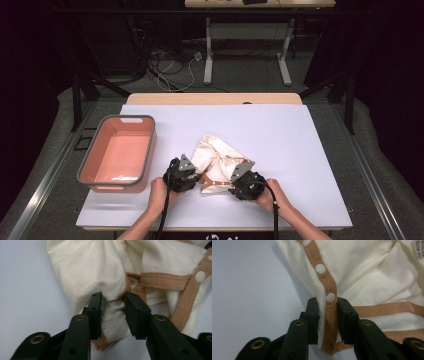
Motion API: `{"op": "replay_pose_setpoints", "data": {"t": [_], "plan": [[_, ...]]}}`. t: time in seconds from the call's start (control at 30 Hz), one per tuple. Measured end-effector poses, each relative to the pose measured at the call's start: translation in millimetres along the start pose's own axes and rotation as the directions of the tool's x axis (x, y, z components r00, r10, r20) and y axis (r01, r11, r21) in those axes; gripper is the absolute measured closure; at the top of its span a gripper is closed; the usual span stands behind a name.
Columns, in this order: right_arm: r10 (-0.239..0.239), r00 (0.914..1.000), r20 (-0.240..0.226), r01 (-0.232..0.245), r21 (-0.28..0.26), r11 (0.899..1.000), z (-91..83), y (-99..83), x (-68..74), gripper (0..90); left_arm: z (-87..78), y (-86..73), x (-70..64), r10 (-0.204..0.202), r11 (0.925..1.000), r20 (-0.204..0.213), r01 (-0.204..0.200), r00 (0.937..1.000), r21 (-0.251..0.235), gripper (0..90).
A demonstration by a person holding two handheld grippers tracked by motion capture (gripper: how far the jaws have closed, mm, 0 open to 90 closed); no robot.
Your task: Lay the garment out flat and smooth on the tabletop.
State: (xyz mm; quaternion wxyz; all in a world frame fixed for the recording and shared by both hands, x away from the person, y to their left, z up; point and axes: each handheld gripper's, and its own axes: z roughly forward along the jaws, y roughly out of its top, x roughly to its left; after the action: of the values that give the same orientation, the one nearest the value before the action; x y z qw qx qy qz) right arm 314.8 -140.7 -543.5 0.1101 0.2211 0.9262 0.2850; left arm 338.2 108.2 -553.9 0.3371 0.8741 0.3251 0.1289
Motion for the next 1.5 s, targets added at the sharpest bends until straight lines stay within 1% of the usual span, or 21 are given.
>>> {"op": "replay_pose_setpoints", "data": {"t": [0.07, 0.2, 0.4, 0.7, 0.8, 0.83, 0.87, 0.9, 0.93, 0.97, 1.0, 1.03, 1.1, 1.2, 1.23, 1.27, 1.33, 1.37, 1.4, 1.43, 1.5], "plan": [[-0.003, 1.0, 0.002, 0.003, 0.002, 1.0, 0.2, 0.1, 0.2, 78.5, 0.2, 0.6, -2.7, 0.015, 0.9999, -0.002, -0.015, 0.9999, 0.0, 78.8], [-0.001, 1.0, 0.003, 0.001, 0.002, 1.0, -0.4, 0.2, 0.3, 80.1, 1.0, 1.7, -6.7, 0.045, 0.999, -0.027, -0.045, 0.9986, -0.005, 85.1], [-0.002, 1.0, -0.001, 0.002, -0.001, 1.0, -3.0, 0.3, 1.0, 80.8, -0.7, 1.8, -4.6, 0.043, 0.9986, -0.064, -0.045, 0.997, -0.029, 86.9], [-0.01, 0.9993, -0.035, 0.011, 0.015, 1.0, -6.2, -2.0, -0.6, 79.9, -0.2, 2.7, 3.5, 0.017, 0.9986, -0.165, -0.025, 0.9861, -0.047, 86.6], [-0.013, 0.9991, -0.039, 0.014, 0.015, 1.0, -6.9, -1.9, -1.4, 77.2, 1.8, 2.2, 4.9, 0.001, 0.999, -0.166, -0.008, 0.9862, -0.045, 85.5], [-0.001, 0.999, -0.045, 0.001, 0.009, 1.0, -7.8, -1.7, -2.4, 70.2, 1.3, 2.5, 4.1, 0.005, 0.9992, -0.164, -0.011, 0.9865, -0.04, 81.8], [-0.001, 0.999, -0.045, 0.001, 0.009, 1.0, -7.8, -1.7, -2.4, 70.2, 1.3, 2.5, 4.1, 0.005, 0.9992, -0.164, -0.011, 0.9865, -0.04, 80.0], [0.001, 0.9989, -0.047, -0.002, -0.005, 1.0, -9.9, -1.5, -5.3, 61.1, 0.5, 2.7, 3.2, 0.006, 0.9992, -0.161, -0.012, 0.9869, -0.038, 77.1], [0.001, 0.9989, -0.047, -0.002, -0.005, 1.0, -9.9, -1.5, -5.3, 61.1, -0.6, 2.8, 2.5, 0.007, 0.9993, -0.156, -0.013, 0.9877, -0.034, 77.1], [0.027, 0.9987, -0.044, -0.028, -0.014, 1.0, -12.0, -1.6, -8.0, 53.1, -2.0, 3.2, 0.8, 0.012, 0.9995, -0.15, -0.016, 0.9887, -0.026, 70.8], [0.039, 0.9983, -0.044, -0.039, -0.021, 0.999, -13.3, -1.9, -10.3, 50.9, -3.0, 3.6, -0.3, 0.008, 0.9996, -0.147, -0.012, 0.9891, -0.025, 66.7], [0.039, 0.9983, -0.044, -0.039, -0.021, 0.999, -13.3, -1.9, -10.3, 50.9, -3.0, 3.6, -0.3, 0.008, 0.9996, -0.147, -0.012, 0.9891, -0.025, 61.1], [0.06, 0.9976, -0.034, -0.061, -0.038, 0.997, -16.3, -3.0, -15.0, 46.2, -5.3, 4.6, -1.5, 0.003, 0.9997, -0.141, -0.006, 0.99, -0.022, 58.0], [0.1, 0.9949, -0.009, -0.101, -0.064, 0.993, -20.3, -5.8, -23.8, 43.8, -6.7, 5.9, -3.5, -0.001, 0.9999, -0.128, -0.001, 0.9918, -0.014, 49.2], [0.127, 0.9919, 0.013, -0.125, -0.082, 0.989, -22.0, -8.1, -30.2, 42.9, -6.3, 6.3, -4.3, 0.006, 1.0, -0.126, -0.006, 0.992, -0.004, 46.1], [0.127, 0.9919, 0.013, -0.125, -0.082, 0.989, -22.0, -8.1, -30.2, 42.9, -5.0, 6.6, -5.0, 0.008, 1.0, -0.123, -0.008, 0.9924, -0.001, 46.1], [0.157, 0.9869, 0.037, -0.153, -0.092, 0.984, -23.2, -10.6, -36.8, 42.8, -3.1, 7.1, -6.1, 0.009, 1.0, -0.119, -0.009, 0.9928, 0.001, 44.5], [0.186, 0.9801, 0.071, -0.178, -0.102, 0.979, -23.5, -13.5, -42.7, 42.9, -2.5, 7.5, -6.9, 0.015, 0.9999, -0.121, -0.014, 0.9925, 0.006, 44.1], [0.186, 0.9801, 0.071, -0.178, -0.102, 0.979, -23.5, -13.5, -42.7, 42.9, -1.5, 7.8, -7.8, 0.018, 0.9998, -0.12, -0.017, 0.9926, 0.009, 44.1], [0.213, 0.9724, 0.096, -0.203, -0.103, 0.974, -23.9, -15.9, -48.3, 42.7, 1.5, 7.8, -9.6, 0.018, 0.9998, -0.108, -0.017, 0.994, 0.014, 44.5], [0.227, 0.9694, 0.093, -0.216, -0.114, 0.97, -24.2, -17.5, -51.8, 42.8, 2.6, 7.7, -10.3, 0.019, 0.9997, -0.104, -0.017, 0.9944, 0.014, 45.1]]}}
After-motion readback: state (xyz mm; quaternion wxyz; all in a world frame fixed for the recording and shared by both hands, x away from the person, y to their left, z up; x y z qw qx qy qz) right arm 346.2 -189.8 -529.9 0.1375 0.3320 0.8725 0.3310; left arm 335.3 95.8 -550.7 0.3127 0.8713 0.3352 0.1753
